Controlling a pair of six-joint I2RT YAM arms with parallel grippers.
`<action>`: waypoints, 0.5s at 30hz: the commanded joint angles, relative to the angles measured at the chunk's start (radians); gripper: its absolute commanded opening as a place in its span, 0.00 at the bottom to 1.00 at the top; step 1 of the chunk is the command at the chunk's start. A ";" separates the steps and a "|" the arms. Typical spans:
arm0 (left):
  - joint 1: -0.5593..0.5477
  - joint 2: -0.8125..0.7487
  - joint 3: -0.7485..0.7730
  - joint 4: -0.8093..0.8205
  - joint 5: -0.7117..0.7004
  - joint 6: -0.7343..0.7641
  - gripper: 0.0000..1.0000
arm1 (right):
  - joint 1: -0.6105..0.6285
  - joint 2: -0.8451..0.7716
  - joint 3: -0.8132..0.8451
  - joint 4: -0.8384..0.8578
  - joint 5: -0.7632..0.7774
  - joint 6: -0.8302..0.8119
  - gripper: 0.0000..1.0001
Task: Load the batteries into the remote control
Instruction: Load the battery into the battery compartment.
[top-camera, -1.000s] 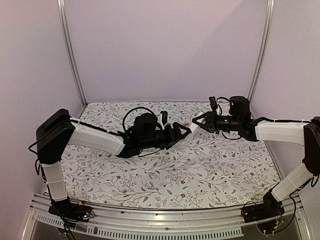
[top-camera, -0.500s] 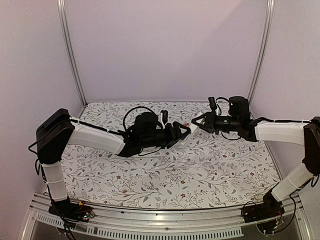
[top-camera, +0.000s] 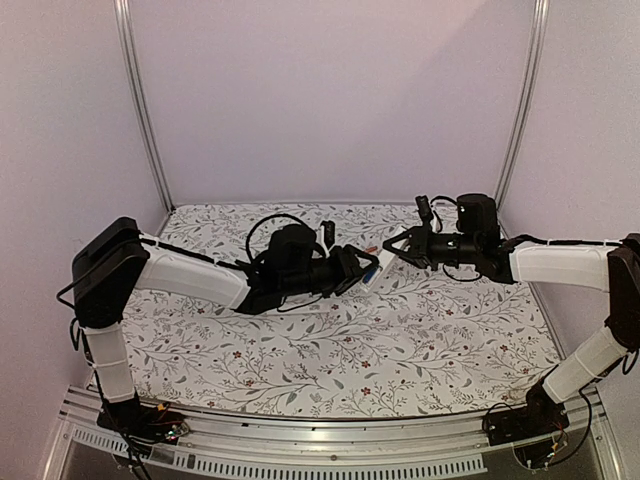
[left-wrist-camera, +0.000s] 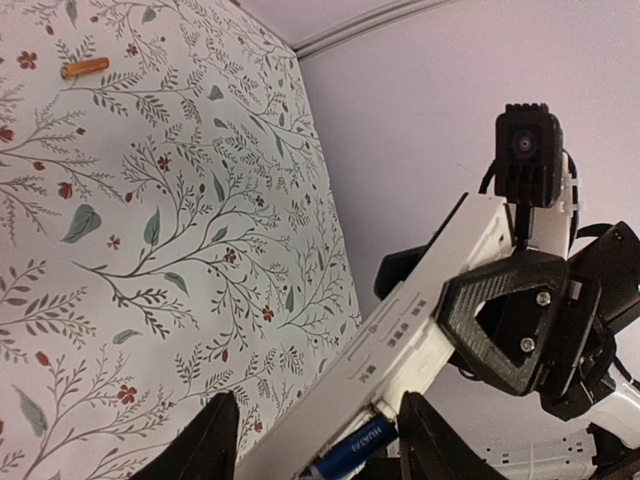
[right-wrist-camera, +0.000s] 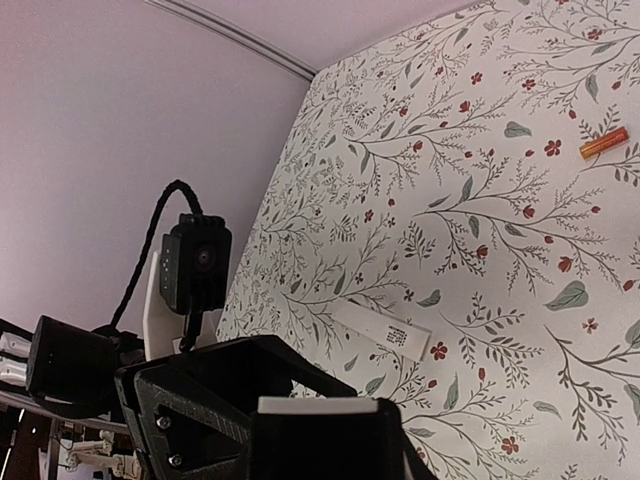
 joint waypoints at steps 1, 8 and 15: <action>0.002 0.017 -0.019 -0.018 -0.019 0.006 0.55 | 0.004 -0.043 0.007 0.058 -0.022 0.023 0.00; 0.002 0.013 -0.024 -0.029 -0.031 0.016 0.53 | 0.004 -0.055 0.006 0.096 -0.039 0.063 0.00; 0.001 0.010 -0.047 0.005 -0.035 0.041 0.51 | -0.016 -0.060 -0.010 0.191 -0.070 0.139 0.00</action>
